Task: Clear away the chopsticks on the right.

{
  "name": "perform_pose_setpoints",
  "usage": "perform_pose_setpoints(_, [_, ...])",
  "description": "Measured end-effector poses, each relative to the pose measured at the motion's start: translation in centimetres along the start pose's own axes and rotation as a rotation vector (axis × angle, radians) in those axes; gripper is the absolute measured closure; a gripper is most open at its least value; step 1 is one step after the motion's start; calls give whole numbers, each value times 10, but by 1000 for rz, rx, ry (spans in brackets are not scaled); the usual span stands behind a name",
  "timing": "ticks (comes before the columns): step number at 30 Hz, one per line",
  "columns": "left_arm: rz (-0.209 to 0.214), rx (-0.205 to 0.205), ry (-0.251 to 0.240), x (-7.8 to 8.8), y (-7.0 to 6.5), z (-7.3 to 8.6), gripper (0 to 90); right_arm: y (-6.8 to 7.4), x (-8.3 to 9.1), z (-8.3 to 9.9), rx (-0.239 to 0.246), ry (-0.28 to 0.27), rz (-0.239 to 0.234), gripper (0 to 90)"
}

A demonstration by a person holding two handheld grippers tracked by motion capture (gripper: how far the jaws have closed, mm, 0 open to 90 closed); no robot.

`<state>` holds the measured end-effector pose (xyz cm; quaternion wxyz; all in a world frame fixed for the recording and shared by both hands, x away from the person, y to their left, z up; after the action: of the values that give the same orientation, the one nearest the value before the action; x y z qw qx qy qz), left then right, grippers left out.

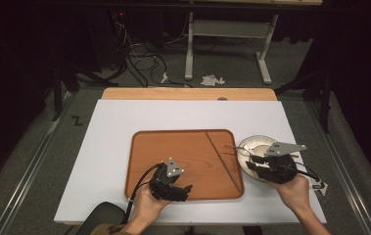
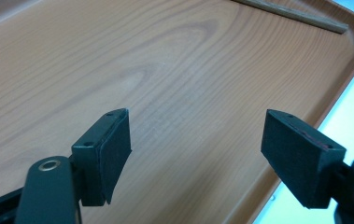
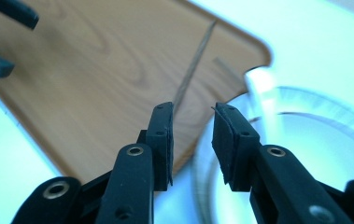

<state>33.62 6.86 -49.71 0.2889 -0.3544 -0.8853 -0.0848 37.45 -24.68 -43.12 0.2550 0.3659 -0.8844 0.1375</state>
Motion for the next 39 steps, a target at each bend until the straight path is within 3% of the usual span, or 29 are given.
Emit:
perform_pose_setpoints(2, [2, 3, 1, 0, 0, 0, 245, -5, 4, -2, 2, -9, 8, 693])
perform_pose_setpoints(3, [1, 5, 0, 0, 0, 0, 245, -17, 12, -6, 1, -22, 26, 696])
perform_pose_setpoints(4, [1, 5, 1, 0, 1, 0, 245, -17, 12, -6, 1, -22, 26, 696])
perform_pose_setpoints(5, [0, 3, 1, 0, 0, 0, 245, -26, 18, -9, 1, -25, 55, 701])
perform_pose_setpoints(8, [2, 8, -1, 0, 1, 0, 244, -42, 25, -11, -9, -29, 80, 709])
perform_pose_setpoints(9, [2, 8, -1, 0, 1, 0, 244, -42, 25, -11, -9, -29, 80, 709])
perform_pose_setpoints(11, [-1, 9, -4, 0, 2, -1, 244, -58, 30, -12, -9, -28, 111, 719])
perform_pose_setpoints(15, [1, 11, -1, 0, 2, -1, 244, -73, 33, -11, -11, -24, 124, 726])
perform_pose_setpoints(17, [0, 11, 0, 0, 2, -1, 244, -89, 35, -7, -28, -15, 143, 732])
perform_pose_setpoints(23, [-5, 12, -4, 0, 3, -1, 243, -114, 32, 8, -71, 32, 172, 738])
perform_pose_setpoints(24, [-5, 9, -1, -1, 3, -1, 243, -121, 30, 16, -73, 60, 176, 743])
perform_pose_setpoints(30, [-9, 9, 0, -1, 3, -1, 243, -131, 20, 36, -77, 141, 152, 747])
perform_pose_setpoints(32, [-10, 12, 3, -2, 3, -1, 243, -131, 18, 39, -68, 152, 146, 746])
perform_pose_setpoints(33, [-13, 9, 5, -2, 3, -1, 242, -132, 12, 43, -45, 185, 129, 742])
perform_pose_setpoints(39, [-16, 12, -2, 0, 3, -1, 242, -139, 7, 52, -47, 231, 116, 723])
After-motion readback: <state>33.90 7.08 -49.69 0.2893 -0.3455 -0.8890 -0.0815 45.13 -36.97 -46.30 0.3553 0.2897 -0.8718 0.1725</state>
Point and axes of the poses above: each handheld gripper's, and its own axes: x roughly backward along the jaws, z roughly out of its underside, y roughly to its left, the point moved 2 cm from there along -x, roughly forward along the jaws, and after that the axes turned 11 degrees about -y, right-handed, at the moved point
